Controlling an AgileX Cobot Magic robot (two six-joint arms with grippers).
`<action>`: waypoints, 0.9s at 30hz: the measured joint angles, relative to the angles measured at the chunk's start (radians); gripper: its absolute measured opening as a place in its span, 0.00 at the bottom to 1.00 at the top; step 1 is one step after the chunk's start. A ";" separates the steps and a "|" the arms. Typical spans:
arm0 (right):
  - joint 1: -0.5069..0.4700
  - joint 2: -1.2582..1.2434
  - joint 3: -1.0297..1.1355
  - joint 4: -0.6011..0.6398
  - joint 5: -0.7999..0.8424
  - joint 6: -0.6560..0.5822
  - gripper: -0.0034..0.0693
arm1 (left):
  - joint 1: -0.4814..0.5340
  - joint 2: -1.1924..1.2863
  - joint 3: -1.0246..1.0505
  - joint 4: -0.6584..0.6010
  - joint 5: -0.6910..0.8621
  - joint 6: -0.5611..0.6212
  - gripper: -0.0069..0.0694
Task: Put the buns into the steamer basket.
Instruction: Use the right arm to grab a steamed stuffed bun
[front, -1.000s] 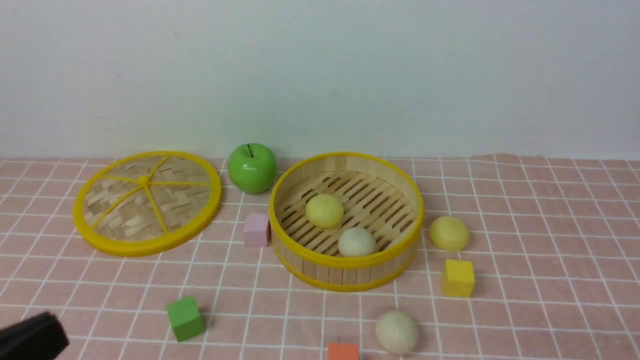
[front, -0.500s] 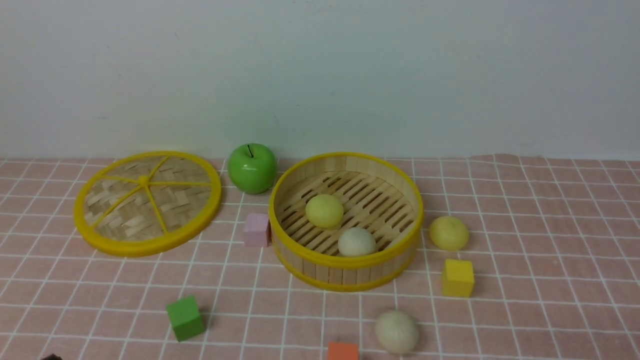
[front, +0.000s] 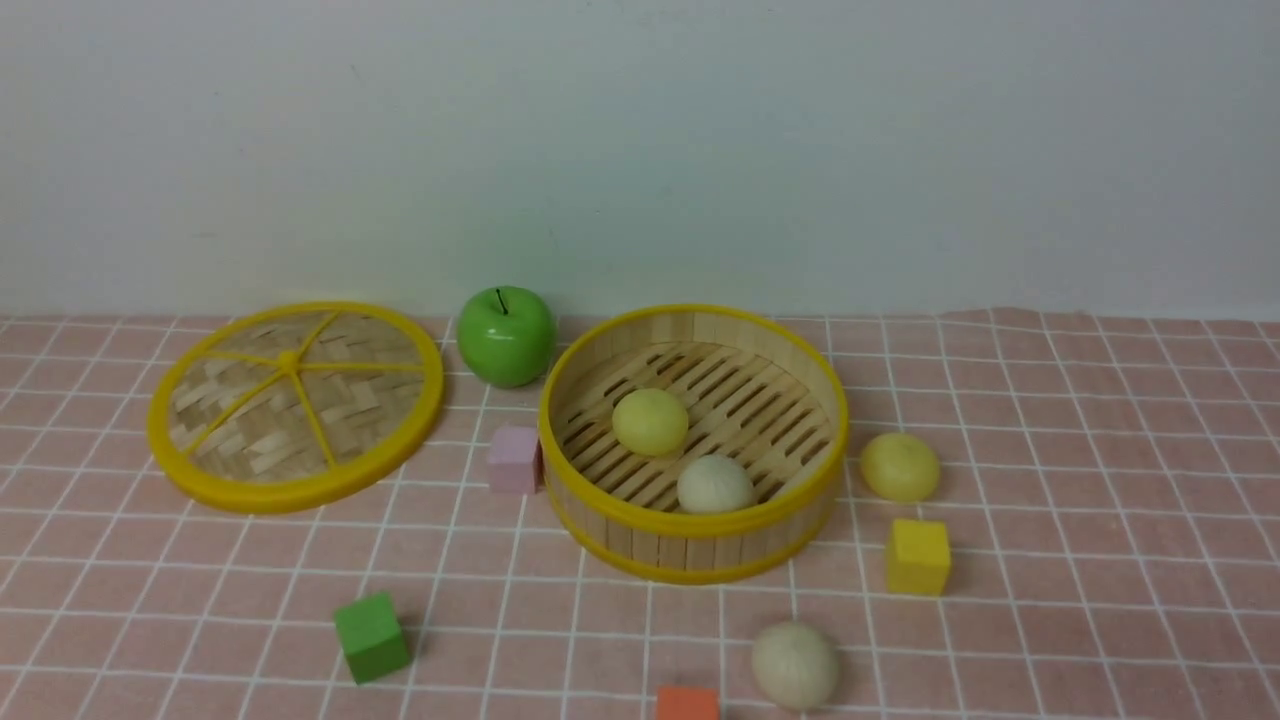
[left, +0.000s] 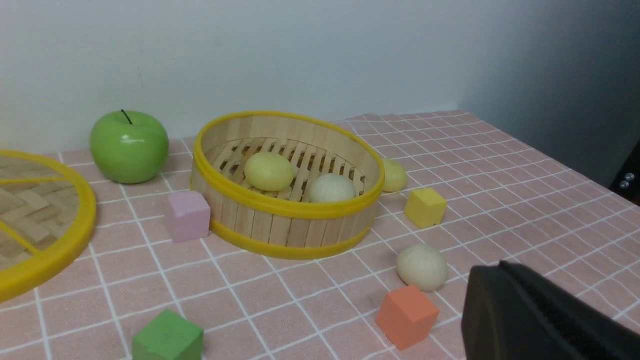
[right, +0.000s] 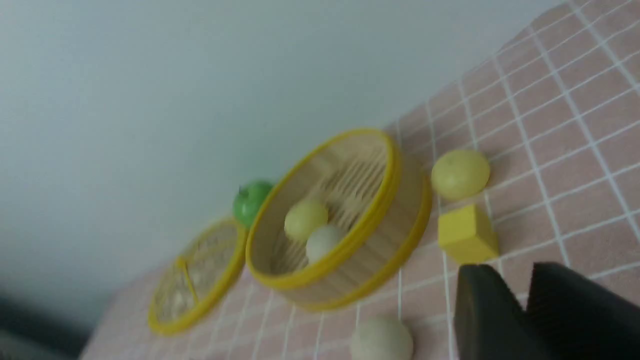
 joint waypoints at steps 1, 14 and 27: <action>0.013 0.066 -0.069 -0.020 0.081 -0.051 0.21 | 0.000 0.000 0.000 0.000 0.000 -0.001 0.07; 0.092 1.003 -0.611 -0.180 0.553 -0.337 0.05 | 0.000 0.000 0.000 0.000 0.000 -0.001 0.07; 0.484 1.569 -0.967 -0.351 0.443 -0.244 0.20 | 0.000 0.000 0.000 0.000 0.000 -0.001 0.07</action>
